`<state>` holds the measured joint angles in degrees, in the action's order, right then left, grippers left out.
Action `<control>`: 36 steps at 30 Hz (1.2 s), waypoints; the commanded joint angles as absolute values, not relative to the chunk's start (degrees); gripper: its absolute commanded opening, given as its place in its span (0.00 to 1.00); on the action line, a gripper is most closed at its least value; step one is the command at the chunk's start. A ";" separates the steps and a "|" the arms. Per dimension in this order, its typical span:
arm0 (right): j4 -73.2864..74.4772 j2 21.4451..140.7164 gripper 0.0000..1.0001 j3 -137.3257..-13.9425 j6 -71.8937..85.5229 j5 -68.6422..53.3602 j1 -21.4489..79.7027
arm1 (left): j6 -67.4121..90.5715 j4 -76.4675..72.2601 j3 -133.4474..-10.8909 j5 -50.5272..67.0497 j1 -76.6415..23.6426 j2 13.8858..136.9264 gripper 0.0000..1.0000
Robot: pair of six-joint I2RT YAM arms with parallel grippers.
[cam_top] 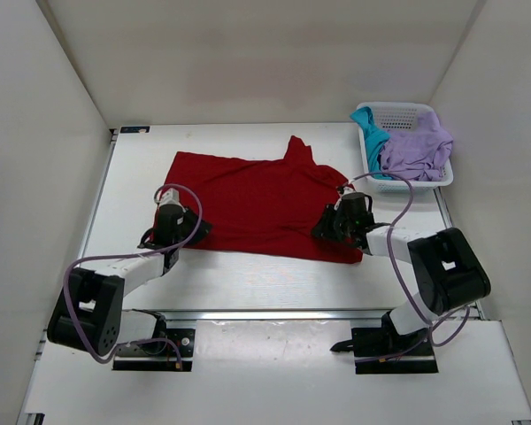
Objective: Fold and stack the t-shirts
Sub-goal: Fold the flattened tshirt in 1/3 of the way
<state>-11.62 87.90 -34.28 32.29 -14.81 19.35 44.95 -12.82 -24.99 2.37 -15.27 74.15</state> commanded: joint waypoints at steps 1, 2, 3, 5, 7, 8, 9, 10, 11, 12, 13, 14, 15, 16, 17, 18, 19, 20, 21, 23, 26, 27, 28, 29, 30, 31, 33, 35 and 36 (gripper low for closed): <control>-13.54 89.29 0.17 -37.87 32.44 -12.57 21.00 | 44.11 -16.08 -21.90 3.06 -10.82 72.33 0.29; -12.49 89.82 0.13 -38.49 32.17 -12.39 21.27 | 44.73 -17.22 -21.10 3.69 -9.68 72.25 0.29; -12.31 90.43 0.09 -39.45 31.91 -12.13 21.36 | 45.43 -17.66 -19.88 3.78 -9.67 71.81 0.28; -10.64 92.45 0.05 -43.05 31.04 -11.61 21.80 | 45.96 -18.80 -18.03 3.87 -9.06 72.07 0.29; -8.98 94.30 0.02 -46.30 30.76 -10.90 21.97 | 45.88 -18.98 -17.32 4.31 -9.84 70.93 0.28; -7.83 96.48 0.01 -49.19 29.80 -10.64 22.41 | 45.88 -18.90 -17.05 3.87 -10.02 71.01 0.29; -6.00 96.94 0.01 -50.78 29.36 -10.29 22.24 | 45.70 -18.37 -17.05 3.61 -10.89 70.41 0.29; -5.11 99.03 0.00 -54.28 28.75 -10.20 22.06 | 45.53 -18.02 -17.05 3.17 -11.16 69.79 0.29; -3.88 101.49 0.00 -57.45 28.31 -9.85 22.67 | 45.09 -18.10 -17.05 2.99 -12.03 69.09 0.28; -3.17 102.21 0.00 -59.22 27.87 -9.58 22.24 | 45.61 -17.76 -16.96 3.16 -11.95 69.00 0.29; -1.16 104.31 0.01 -62.72 27.60 -9.84 22.76 | 45.70 -17.32 -16.88 2.90 -12.65 68.47 0.29; -0.01 106.24 0.05 -65.80 27.08 -9.50 22.94 | 45.62 -17.49 -16.88 2.90 -12.92 68.38 0.29; 1.31 106.78 0.08 -68.01 26.64 -9.41 23.03 | 45.79 -17.58 -16.44 3.34 -12.83 68.20 0.29; 1.67 108.01 0.08 -68.90 26.54 -9.23 23.11 | 45.70 -17.58 -16.26 2.64 -12.40 67.94 0.29; 1.93 108.28 0.09 -70.12 26.54 -8.62 23.29 | 45.62 -17.75 -16.69 2.20 -13.00 67.77 0.28; 1.93 108.80 0.14 -71.01 26.02 -9.14 23.73 | 45.79 -17.23 -17.05 2.28 -12.75 68.11 0.29; 2.37 108.55 0.18 -70.75 25.93 -9.23 23.64 | 45.88 -17.66 -17.14 2.98 -12.92 68.12 0.28; 2.20 107.85 0.26 -70.66 26.01 -9.40 23.73 | 45.79 -17.67 -17.57 2.64 -12.92 68.64 0.30; 1.76 106.28 0.34 -69.71 25.75 -8.88 24.25 | 45.53 -17.23 -18.19 2.20 -13.88 68.99 0.29; 0.45 102.60 0.37 -66.03 25.40 -8.27 24.95 | 44.74 -16.88 -19.42 1.24 -15.28 70.30 0.29; -2.80 95.48 0.33 -56.81 25.57 -6.69 27.24 | 43.51 -16.09 -22.05 0.53 -18.35 73.28 0.29; -3.86 93.54 0.22 -53.73 26.10 -6.94 28.46 | 42.98 -15.56 -23.45 0.09 -19.76 74.52 0.29; -4.22 92.56 0.18 -52.14 26.28 -7.29 29.26 | 42.20 -14.77 -23.99 -0.87 -20.82 75.05 0.28; -4.31 91.77 0.12 -50.03 26.54 -8.77 29.70 | 41.49 -14.68 -25.30 -2.10 -21.18 76.36 0.28; -3.61 91.58 0.08 -48.88 26.54 -9.57 30.49 | 41.22 -14.59 -26.10 -2.54 -21.70 77.68 0.27; -2.99 91.67 0.06 -47.82 26.19 -9.23 31.72 | 40.52 -14.59 -26.71 -3.68 -21.62 78.22 0.27; -2.64 92.02 0.04 -46.94 25.58 -8.18 32.78 | 39.99 -14.85 -27.33 -3.69 -21.10 80.50 0.26; -2.29 93.24 0.03 -46.23 25.23 -8.18 33.05 | 39.12 -14.42 -29.08 -4.22 -19.26 82.96 0.27; -2.29 93.16 0.02 -46.23 25.14 -7.56 33.31 | 39.89 -13.98 -29.35 -2.48 -18.73 85.06 0.26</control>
<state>-0.54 92.84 -46.70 26.48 -9.06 33.19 41.28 -15.11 -27.00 -1.67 -20.60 82.15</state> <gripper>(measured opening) 0.029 0.270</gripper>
